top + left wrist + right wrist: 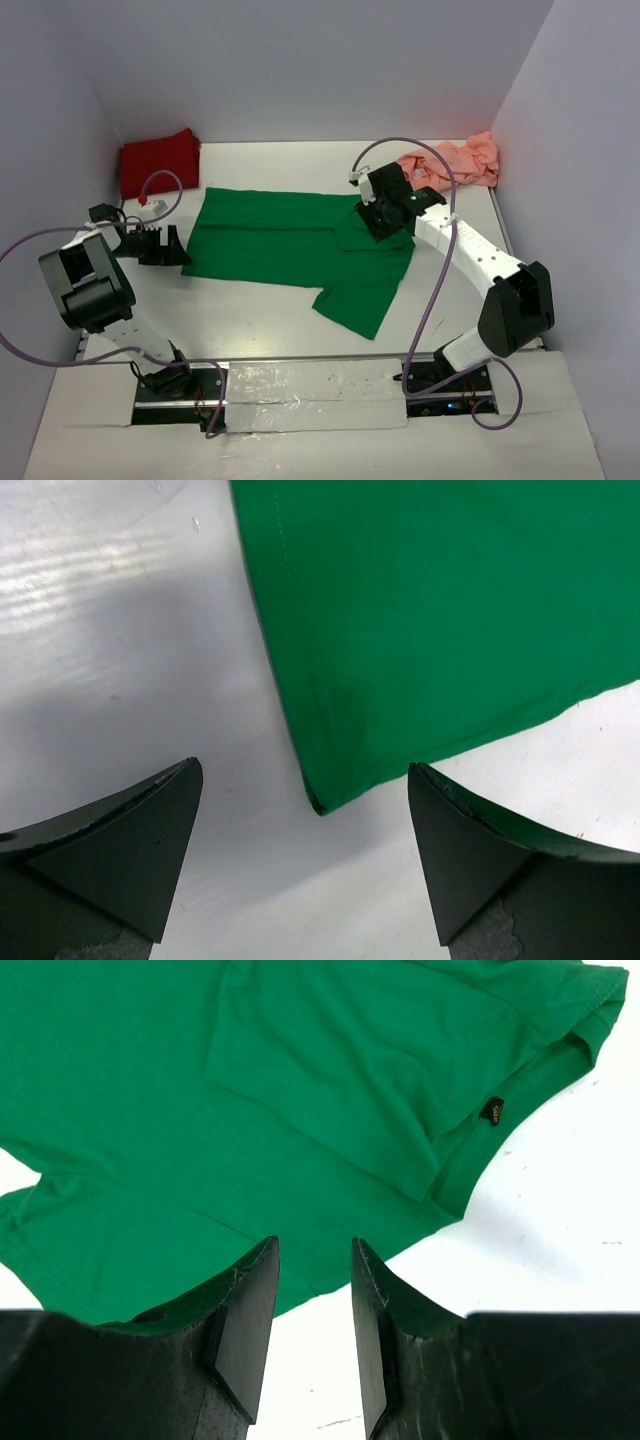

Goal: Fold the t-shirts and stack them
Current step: Grap the side of the flattened tshirt closest away from the robot with both arms

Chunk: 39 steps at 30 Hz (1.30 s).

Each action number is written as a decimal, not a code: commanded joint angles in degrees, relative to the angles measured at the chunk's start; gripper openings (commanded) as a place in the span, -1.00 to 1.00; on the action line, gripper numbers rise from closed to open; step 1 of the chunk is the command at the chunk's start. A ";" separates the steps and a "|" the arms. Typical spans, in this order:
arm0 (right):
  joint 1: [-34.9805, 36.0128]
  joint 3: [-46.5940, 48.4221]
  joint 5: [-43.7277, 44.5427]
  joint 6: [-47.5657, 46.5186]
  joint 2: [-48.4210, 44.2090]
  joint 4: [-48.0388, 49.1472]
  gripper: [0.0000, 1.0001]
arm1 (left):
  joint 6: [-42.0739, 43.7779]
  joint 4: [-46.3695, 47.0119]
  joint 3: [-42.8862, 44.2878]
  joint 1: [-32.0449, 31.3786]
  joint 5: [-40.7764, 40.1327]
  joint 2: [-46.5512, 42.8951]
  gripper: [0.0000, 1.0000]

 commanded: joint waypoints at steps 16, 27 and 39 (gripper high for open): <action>-0.99 1.07 3.23 0.51 -1.43 2.30 -0.16 | 2.40 -13.59 11.13 -0.73 1.03 10.55 0.86; -1.78 0.28 3.15 0.59 -3.10 2.56 -0.16 | 4.87 -18.34 8.23 -2.05 1.20 8.89 0.76; -2.22 0.01 3.58 0.51 -4.42 2.47 -0.16 | 4.52 -18.26 3.92 -2.23 -1.52 7.92 0.70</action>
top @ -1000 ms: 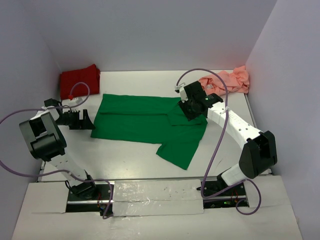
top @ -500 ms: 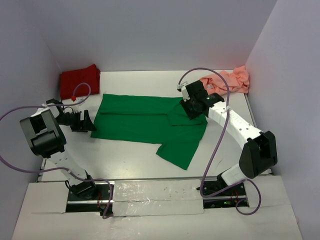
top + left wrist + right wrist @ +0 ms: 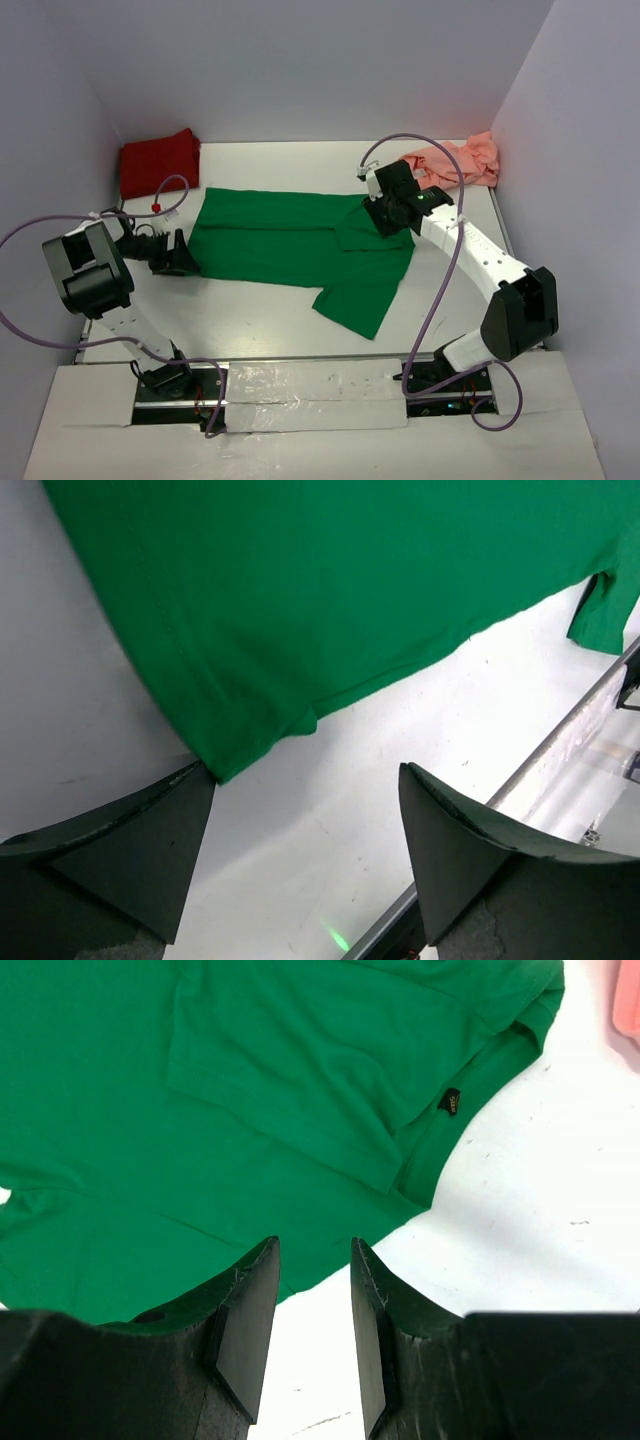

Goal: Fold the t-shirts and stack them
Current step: Grap the side of the flattened tshirt closest away from the robot with both arms

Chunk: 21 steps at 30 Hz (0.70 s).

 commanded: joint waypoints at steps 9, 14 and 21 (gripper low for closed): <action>-0.85 0.19 0.90 0.02 -4.16 1.31 -0.16 | 0.10 2.41 -3.93 0.07 -7.76 0.05 -0.23; -0.93 -0.51 0.11 -0.15 -4.51 0.96 -0.16 | -1.04 4.87 -4.37 0.42 -8.99 -1.62 -0.31; -0.93 -0.87 -1.39 -0.42 -4.07 0.52 -0.16 | -5.61 11.54 -6.21 0.33 -13.55 -8.03 0.44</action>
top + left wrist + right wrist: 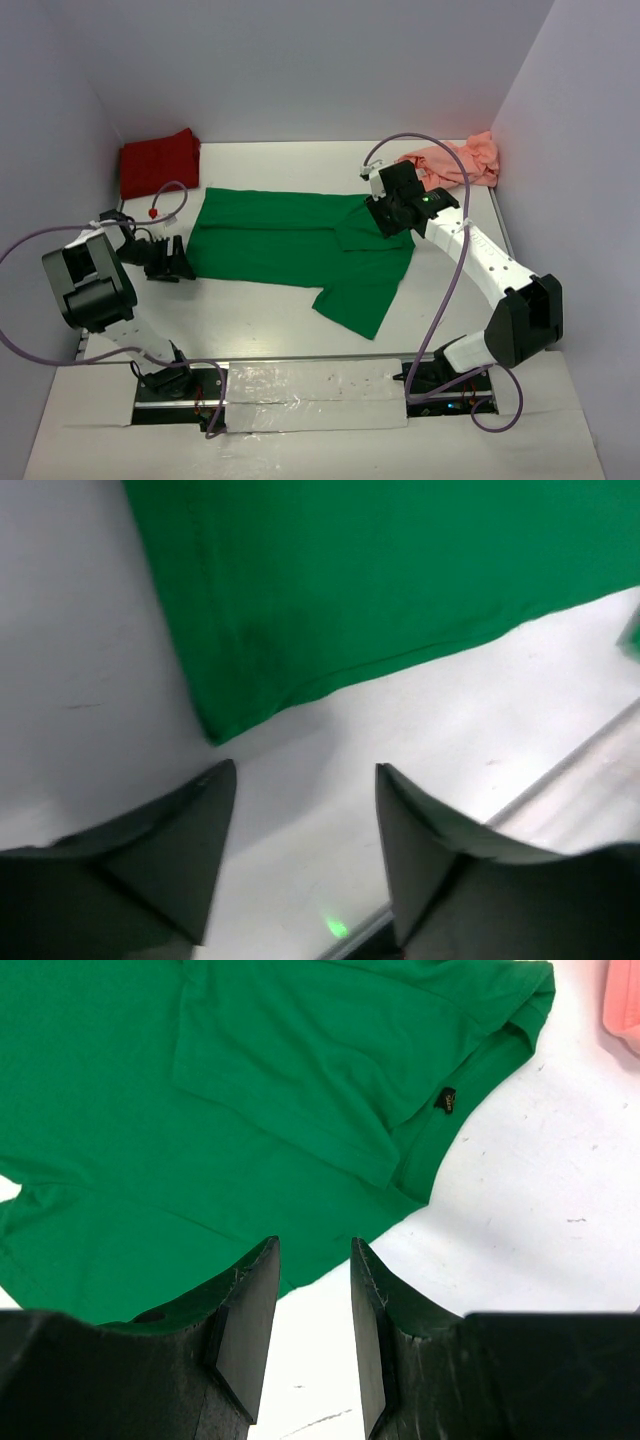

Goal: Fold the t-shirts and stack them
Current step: Grap the side of the flattened tshirt closest away from the robot with both arms

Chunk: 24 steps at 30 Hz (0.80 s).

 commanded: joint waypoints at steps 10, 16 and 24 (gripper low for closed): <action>-0.41 0.03 -0.95 -0.28 -0.64 1.11 -0.16 | -5.48 14.14 -3.04 -3.15 -14.18 -12.52 0.60; -0.50 -0.58 -0.60 -0.28 -1.34 1.46 -0.16 | -6.36 15.02 -4.18 -5.36 -15.86 -9.98 0.57; -0.50 -1.29 -0.78 -0.46 -2.04 1.46 -0.16 | -7.33 16.95 -4.89 -6.06 -19.72 -9.62 0.55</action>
